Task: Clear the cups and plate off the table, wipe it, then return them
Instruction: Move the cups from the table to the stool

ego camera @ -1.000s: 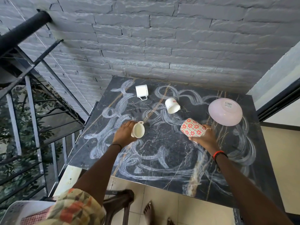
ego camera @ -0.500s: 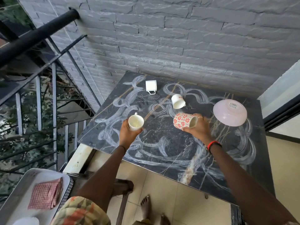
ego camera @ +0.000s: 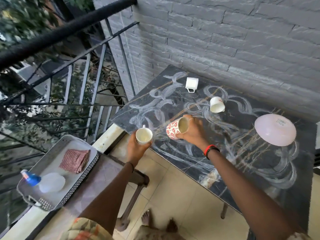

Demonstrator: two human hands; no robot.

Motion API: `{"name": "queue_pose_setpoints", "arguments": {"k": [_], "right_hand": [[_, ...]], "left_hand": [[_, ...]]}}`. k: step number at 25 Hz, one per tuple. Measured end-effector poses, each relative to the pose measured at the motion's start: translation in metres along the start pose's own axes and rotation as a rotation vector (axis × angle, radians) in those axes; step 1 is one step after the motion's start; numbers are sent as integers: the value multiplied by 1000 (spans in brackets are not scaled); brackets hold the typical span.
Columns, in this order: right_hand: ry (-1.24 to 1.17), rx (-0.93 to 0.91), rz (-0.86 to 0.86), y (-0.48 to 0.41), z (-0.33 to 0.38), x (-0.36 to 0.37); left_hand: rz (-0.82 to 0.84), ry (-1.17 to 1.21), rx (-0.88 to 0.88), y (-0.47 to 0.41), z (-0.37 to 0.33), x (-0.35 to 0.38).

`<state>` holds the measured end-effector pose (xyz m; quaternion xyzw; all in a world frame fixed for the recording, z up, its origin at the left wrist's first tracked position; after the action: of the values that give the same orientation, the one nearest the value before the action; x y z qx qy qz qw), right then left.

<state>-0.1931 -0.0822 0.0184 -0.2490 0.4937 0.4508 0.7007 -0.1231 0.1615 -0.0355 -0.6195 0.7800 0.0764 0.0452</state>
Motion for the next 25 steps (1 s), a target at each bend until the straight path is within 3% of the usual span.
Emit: {"name": "queue_pose_setpoints", "arguments": {"k": [8,12,25], "right_hand": [[54,-272,78,26,110,46],[90,-319,135,47,164,81],[300,-589,313,134,259,264]], "left_hand": [[-242,-27,-117,48,42,-93],[-312,-100,-175,82,80,-145],[-454,-35,-369,158,212,-266]]}}
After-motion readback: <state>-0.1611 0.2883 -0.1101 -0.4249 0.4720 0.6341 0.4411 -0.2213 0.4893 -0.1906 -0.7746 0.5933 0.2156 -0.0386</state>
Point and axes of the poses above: each hand's wrist, its own y-axis away from the middle knuckle, its own x-axis out of the palm, z = x × y, the point moved 2 cm from there along -y, towards the middle knuckle, and after that the axes turned 14 degrees about y, right-handed, at the moved point
